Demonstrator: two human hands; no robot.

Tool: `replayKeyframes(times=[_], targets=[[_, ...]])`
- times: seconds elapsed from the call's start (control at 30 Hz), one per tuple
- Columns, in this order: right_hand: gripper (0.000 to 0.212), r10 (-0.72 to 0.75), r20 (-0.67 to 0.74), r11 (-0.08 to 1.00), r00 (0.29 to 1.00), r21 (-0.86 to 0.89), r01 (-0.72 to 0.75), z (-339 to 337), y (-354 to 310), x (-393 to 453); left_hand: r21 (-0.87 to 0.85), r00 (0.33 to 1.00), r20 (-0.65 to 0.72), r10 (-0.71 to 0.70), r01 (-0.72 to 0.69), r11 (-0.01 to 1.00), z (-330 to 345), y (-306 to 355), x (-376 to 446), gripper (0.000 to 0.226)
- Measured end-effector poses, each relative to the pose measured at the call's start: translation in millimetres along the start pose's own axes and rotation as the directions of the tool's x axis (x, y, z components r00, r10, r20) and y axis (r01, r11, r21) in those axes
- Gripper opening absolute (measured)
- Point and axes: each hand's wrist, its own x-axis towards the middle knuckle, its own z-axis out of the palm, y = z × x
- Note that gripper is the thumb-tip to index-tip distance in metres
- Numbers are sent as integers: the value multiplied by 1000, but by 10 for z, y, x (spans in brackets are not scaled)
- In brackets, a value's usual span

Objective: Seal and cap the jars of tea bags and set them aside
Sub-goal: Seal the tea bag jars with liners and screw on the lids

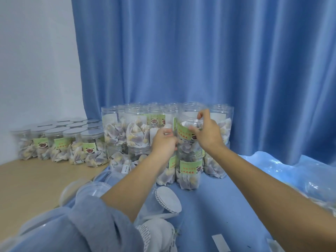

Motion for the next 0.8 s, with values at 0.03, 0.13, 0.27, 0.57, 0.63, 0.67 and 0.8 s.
replayKeyframes(times=[0.03,0.13,0.27,0.57,0.63,0.67,0.8], targets=[[33,-11,-27,1000,1000,10,11,-49,0,-70,24,1000,7,0,0,1000,0,15,-54,47],[33,-41,-106,997,994,61,47,-249,-25,-313,166,999,34,23,-28,986,-10,73,-235,63],[35,-99,-33,994,995,34,100,-567,-79,-704,209,992,129,-6,-21,978,-4,111,-543,78],[39,-18,190,1000,982,9,17,-731,168,-1794,167,965,168,-201,173,971,65,-485,-1525,77],[41,-15,215,999,976,34,8,-696,260,-1970,147,963,152,-221,199,969,70,-631,-1666,74],[42,-5,232,999,973,50,-7,-675,300,-2048,148,965,137,-225,205,968,66,-698,-1729,73],[77,15,313,999,950,45,-30,-633,384,-2287,43,964,109,-241,237,970,24,-893,-1905,69]])
